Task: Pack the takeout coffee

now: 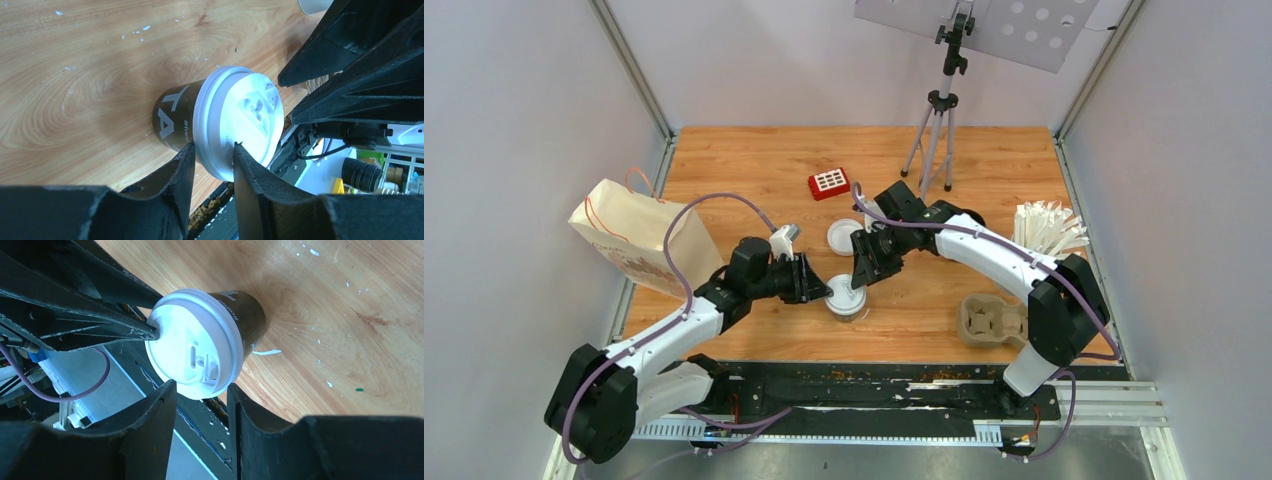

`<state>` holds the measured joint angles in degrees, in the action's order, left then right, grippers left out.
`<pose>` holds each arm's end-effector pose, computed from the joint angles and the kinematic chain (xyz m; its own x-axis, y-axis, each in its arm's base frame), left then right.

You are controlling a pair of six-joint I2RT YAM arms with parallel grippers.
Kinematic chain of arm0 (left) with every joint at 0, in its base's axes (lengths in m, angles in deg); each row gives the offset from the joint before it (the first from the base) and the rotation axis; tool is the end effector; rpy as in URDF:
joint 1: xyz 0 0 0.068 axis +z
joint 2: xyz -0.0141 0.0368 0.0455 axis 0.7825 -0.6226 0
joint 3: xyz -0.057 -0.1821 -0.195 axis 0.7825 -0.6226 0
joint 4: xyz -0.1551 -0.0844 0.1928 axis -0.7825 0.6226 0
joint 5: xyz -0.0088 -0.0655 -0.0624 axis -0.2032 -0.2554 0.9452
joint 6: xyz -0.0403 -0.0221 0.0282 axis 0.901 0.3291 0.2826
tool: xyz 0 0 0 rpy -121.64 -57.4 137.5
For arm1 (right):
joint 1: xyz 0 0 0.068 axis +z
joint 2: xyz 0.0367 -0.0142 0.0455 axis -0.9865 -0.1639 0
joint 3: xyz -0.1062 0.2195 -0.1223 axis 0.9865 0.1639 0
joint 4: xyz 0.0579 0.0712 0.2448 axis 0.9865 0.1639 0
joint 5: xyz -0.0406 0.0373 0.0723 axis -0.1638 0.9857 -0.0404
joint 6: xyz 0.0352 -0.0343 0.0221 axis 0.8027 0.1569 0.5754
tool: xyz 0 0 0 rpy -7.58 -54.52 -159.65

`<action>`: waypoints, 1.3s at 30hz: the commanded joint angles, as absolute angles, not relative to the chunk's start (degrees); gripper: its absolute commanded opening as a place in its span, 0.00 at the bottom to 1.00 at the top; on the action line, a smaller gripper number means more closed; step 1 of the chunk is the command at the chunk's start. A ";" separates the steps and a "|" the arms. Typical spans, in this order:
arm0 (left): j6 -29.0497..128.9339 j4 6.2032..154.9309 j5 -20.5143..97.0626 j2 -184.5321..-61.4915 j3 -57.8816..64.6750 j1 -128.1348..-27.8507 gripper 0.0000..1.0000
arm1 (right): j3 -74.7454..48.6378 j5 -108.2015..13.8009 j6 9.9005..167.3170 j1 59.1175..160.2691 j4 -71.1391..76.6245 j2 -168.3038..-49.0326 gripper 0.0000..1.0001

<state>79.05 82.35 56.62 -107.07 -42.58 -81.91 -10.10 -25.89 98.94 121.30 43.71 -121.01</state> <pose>0.1751 -0.1212 0.1991 -0.8621 -0.1698 -0.4775 0.2833 0.6199 -0.7318 0.2426 0.2316 0.2533 -0.8597 -0.3999 -0.3178 -0.5107 0.6637 0.5465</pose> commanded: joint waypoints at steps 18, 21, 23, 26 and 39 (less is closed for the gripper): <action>80.11 83.71 56.60 -107.89 -39.88 -82.34 0.45 | -12.44 -31.90 99.00 123.31 45.36 -123.89 0.33; 79.41 85.58 56.30 -107.52 -38.60 -82.30 0.52 | -12.33 -31.99 99.00 123.41 45.24 -124.10 0.32; 79.28 86.53 56.40 -107.20 -37.68 -82.34 0.55 | -12.28 -31.82 99.01 123.48 45.13 -124.35 0.32; 79.81 86.39 56.98 -106.20 -37.03 -82.34 0.60 | -12.45 -31.77 98.80 123.54 45.30 -124.53 0.32; 79.95 87.58 57.16 -103.85 -39.97 -82.34 0.61 | -12.59 -31.55 98.68 123.64 45.38 -124.44 0.32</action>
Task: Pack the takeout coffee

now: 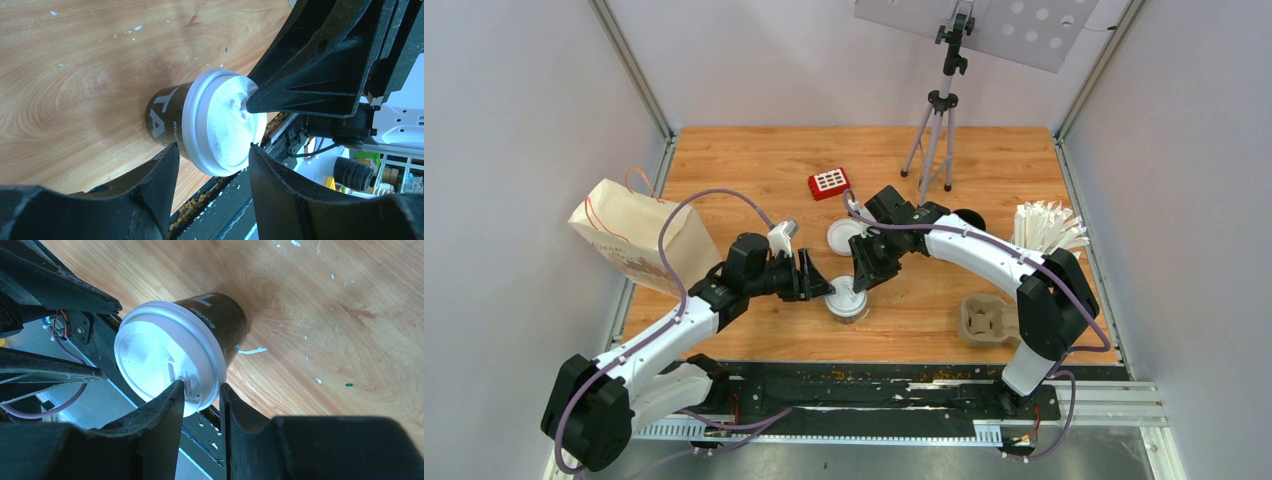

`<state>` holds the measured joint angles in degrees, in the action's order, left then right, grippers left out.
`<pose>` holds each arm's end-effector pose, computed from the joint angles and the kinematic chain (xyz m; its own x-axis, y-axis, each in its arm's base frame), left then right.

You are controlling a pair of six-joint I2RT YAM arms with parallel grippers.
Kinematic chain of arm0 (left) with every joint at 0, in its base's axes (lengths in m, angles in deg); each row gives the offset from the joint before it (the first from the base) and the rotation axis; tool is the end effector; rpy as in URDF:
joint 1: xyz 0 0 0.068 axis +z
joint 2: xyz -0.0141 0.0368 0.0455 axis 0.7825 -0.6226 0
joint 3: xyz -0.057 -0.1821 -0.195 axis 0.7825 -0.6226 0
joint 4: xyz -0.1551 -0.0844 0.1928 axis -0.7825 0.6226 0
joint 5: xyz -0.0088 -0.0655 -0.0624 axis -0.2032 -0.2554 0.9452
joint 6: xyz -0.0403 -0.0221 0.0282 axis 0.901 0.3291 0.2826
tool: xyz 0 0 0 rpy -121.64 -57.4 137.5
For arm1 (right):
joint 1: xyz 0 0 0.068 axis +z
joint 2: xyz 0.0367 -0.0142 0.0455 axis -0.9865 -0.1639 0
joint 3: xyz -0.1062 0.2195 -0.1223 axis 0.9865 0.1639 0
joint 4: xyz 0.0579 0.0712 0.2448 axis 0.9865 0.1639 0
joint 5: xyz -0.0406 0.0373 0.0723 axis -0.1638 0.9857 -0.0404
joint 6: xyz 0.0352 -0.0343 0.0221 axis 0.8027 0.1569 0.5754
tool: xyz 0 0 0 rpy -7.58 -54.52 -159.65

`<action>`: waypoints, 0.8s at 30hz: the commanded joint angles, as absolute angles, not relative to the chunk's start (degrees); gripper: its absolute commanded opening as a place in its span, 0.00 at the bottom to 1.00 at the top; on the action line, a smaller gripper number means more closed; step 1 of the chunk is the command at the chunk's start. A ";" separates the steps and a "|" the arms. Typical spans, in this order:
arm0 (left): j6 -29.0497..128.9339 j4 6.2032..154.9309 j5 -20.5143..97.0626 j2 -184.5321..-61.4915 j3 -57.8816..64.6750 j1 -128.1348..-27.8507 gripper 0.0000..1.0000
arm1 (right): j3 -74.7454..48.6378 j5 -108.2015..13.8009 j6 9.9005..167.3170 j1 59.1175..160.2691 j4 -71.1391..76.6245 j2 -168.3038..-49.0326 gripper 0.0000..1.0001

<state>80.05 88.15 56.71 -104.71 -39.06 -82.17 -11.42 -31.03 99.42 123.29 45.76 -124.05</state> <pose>0.1730 -0.1211 0.2183 -0.8676 -0.1761 -0.4651 0.2724 0.6142 -0.7407 0.2417 0.2427 0.2403 -0.8644 -0.4212 -0.2748 -0.5029 0.7226 0.4744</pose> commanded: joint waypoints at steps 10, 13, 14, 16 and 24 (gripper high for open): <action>82.99 82.93 58.48 -104.83 -44.78 -82.32 0.56 | -11.89 -31.34 98.62 123.66 44.78 -124.53 0.32; 82.84 82.95 57.70 -104.79 -45.59 -82.34 0.54 | -11.48 -31.19 98.73 123.63 44.51 -124.62 0.32; 82.88 82.94 57.52 -104.79 -45.76 -82.34 0.53 | -11.32 -31.20 98.75 123.68 44.43 -124.55 0.32; 83.00 82.93 57.15 -104.82 -45.98 -82.34 0.52 | -10.79 -31.24 98.65 123.67 44.18 -124.39 0.32; 81.00 86.23 53.34 -105.89 -46.21 -82.34 0.45 | -8.08 -31.37 98.47 123.70 42.99 -123.92 0.32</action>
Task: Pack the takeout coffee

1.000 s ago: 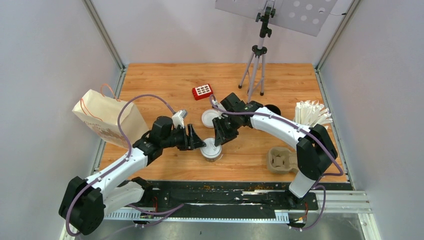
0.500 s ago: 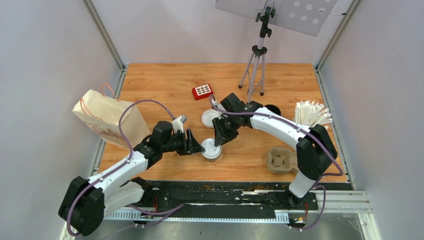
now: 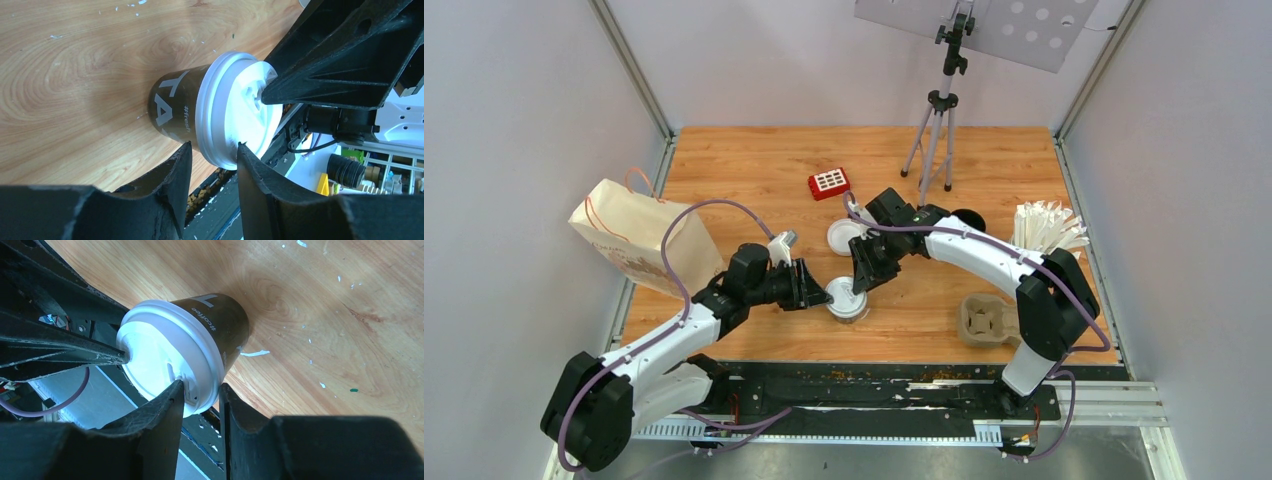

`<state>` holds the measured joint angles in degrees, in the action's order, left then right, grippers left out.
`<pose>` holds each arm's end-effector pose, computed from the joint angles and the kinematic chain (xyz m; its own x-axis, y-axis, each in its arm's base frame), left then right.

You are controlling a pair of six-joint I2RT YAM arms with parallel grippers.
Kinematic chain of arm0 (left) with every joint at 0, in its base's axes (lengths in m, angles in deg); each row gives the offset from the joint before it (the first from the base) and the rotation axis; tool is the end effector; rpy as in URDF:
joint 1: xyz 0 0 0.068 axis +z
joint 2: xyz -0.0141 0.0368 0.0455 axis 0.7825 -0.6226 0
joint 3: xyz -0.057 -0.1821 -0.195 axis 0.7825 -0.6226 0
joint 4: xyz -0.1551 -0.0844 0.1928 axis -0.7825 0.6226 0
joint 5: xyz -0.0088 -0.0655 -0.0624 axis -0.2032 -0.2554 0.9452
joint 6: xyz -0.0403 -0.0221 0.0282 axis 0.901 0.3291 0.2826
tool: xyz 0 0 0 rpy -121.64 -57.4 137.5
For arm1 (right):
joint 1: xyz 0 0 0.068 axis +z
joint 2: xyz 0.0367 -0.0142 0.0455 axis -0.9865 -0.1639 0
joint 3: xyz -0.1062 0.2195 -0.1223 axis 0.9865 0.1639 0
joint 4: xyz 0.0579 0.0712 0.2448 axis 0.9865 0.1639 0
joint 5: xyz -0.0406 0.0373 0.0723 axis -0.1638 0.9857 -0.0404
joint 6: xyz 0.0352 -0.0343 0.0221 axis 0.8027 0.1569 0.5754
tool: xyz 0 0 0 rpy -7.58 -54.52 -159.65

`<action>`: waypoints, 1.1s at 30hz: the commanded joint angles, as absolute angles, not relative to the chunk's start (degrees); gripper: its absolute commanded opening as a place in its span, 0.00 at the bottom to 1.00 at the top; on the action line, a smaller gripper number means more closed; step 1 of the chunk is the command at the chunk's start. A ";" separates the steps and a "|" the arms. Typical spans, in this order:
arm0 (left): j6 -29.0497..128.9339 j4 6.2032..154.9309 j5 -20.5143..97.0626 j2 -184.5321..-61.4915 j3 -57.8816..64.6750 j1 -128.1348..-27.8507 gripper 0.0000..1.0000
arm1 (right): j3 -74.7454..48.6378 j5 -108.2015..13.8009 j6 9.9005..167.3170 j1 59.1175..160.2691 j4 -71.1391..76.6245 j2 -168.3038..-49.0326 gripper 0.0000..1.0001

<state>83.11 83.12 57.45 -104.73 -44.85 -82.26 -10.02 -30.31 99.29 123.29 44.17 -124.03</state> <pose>0.1656 -0.1176 0.1928 -0.8898 -0.1974 -0.4115 0.2214 0.6018 -0.7674 0.2408 0.2425 0.2346 -0.8625 -0.4242 -0.2761 -0.5061 0.7138 0.4842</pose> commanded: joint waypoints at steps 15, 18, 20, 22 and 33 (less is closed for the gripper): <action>81.16 89.52 48.17 -108.80 -47.93 -82.34 0.39 | -5.98 -31.37 98.25 123.46 41.36 -124.14 0.31; 80.91 90.51 47.41 -109.67 -47.66 -82.34 0.38 | -6.63 -30.92 98.62 123.37 41.41 -124.29 0.31; 80.95 90.73 47.90 -109.66 -46.90 -82.34 0.39 | -7.55 -30.91 98.71 123.39 41.93 -124.07 0.31; 80.90 90.71 48.78 -109.19 -45.79 -82.33 0.39 | -8.79 -30.86 98.72 123.38 42.76 -123.59 0.31; 79.57 89.95 53.09 -109.39 -39.36 -82.34 0.45 | -11.97 -29.49 99.40 123.07 45.45 -119.52 0.41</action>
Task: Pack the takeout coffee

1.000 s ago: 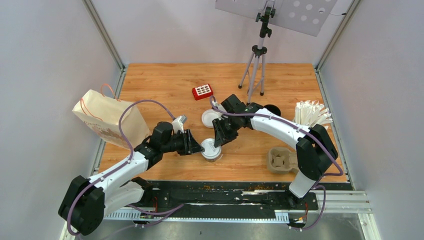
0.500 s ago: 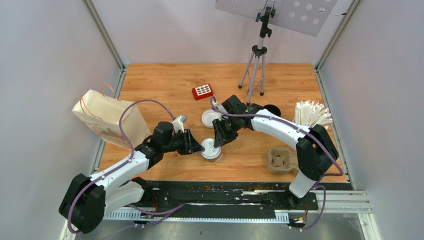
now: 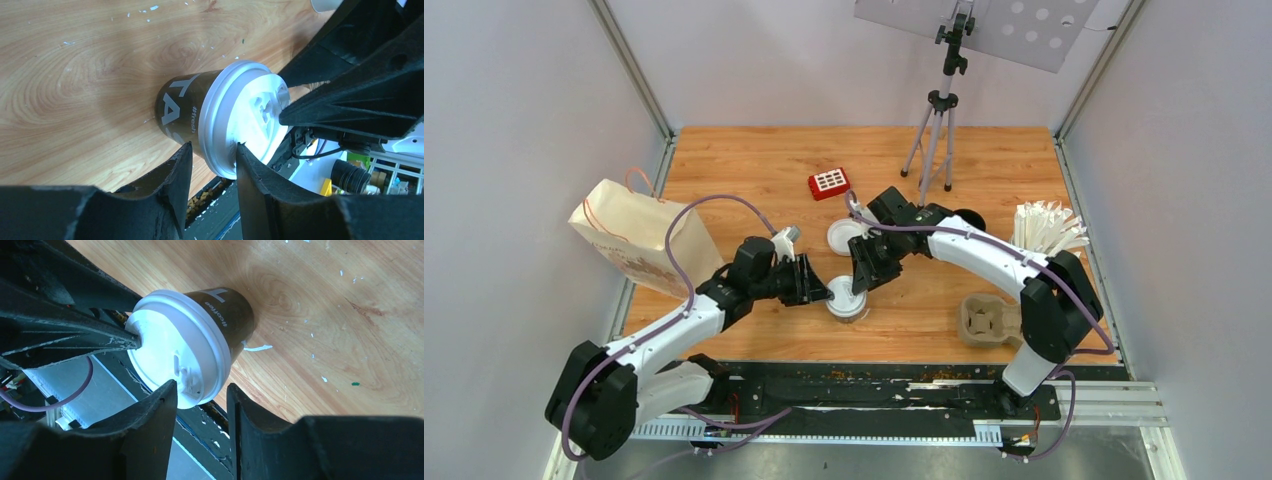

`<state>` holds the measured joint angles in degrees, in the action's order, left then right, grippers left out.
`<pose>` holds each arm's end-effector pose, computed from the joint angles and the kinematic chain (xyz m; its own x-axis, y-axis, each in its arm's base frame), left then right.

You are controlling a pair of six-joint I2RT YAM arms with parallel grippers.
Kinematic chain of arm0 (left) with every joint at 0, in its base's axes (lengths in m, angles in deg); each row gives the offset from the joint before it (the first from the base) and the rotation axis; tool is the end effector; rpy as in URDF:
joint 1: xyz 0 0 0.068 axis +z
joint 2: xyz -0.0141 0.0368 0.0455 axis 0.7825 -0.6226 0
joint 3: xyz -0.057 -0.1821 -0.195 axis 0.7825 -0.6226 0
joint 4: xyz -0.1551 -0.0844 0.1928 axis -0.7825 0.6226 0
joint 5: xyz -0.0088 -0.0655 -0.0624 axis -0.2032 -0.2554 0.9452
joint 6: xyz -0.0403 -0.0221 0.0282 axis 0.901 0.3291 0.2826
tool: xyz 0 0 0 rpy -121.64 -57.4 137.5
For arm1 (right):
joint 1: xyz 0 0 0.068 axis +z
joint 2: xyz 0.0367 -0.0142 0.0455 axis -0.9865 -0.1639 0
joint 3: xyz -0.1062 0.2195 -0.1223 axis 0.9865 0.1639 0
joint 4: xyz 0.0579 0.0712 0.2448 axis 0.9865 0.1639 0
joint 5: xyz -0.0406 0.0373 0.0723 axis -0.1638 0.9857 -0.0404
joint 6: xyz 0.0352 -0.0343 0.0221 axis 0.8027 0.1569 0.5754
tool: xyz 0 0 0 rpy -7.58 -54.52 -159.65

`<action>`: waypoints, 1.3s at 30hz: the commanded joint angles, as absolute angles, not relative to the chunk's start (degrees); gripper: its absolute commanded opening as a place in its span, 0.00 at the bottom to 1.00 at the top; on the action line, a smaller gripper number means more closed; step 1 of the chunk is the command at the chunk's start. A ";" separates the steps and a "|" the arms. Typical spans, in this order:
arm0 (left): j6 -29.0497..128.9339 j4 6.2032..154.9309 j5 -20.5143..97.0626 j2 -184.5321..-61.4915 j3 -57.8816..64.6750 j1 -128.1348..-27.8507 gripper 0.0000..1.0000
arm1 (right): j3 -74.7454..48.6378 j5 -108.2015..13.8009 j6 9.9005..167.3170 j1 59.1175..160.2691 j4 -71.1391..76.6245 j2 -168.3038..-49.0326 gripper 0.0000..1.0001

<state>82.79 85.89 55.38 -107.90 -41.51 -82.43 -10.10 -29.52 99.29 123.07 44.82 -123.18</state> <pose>0.1748 -0.1225 0.1968 -0.8948 -0.2011 -0.3986 0.1884 0.6394 -0.7454 0.2394 0.2400 0.2395 -0.8630 -0.4223 -0.2772 -0.5049 0.7067 0.4956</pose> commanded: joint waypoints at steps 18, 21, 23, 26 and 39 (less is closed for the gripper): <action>78.02 90.32 52.83 -112.38 -38.86 -82.34 0.43 | -6.96 -28.58 99.58 122.95 42.53 -119.51 0.27; 77.54 90.72 51.94 -112.85 -39.19 -82.34 0.42 | -5.49 -29.20 99.60 122.96 42.10 -119.52 0.25; 77.44 90.64 51.47 -113.15 -39.94 -82.41 0.42 | -3.97 -29.72 99.55 122.94 41.48 -119.32 0.24; 77.63 89.79 51.30 -113.52 -41.63 -82.92 0.42 | -1.36 -29.97 99.87 122.97 40.45 -118.82 0.24; 74.17 90.08 53.37 -118.23 -34.21 -83.05 0.42 | -4.44 -25.51 102.03 122.92 41.13 -115.55 0.31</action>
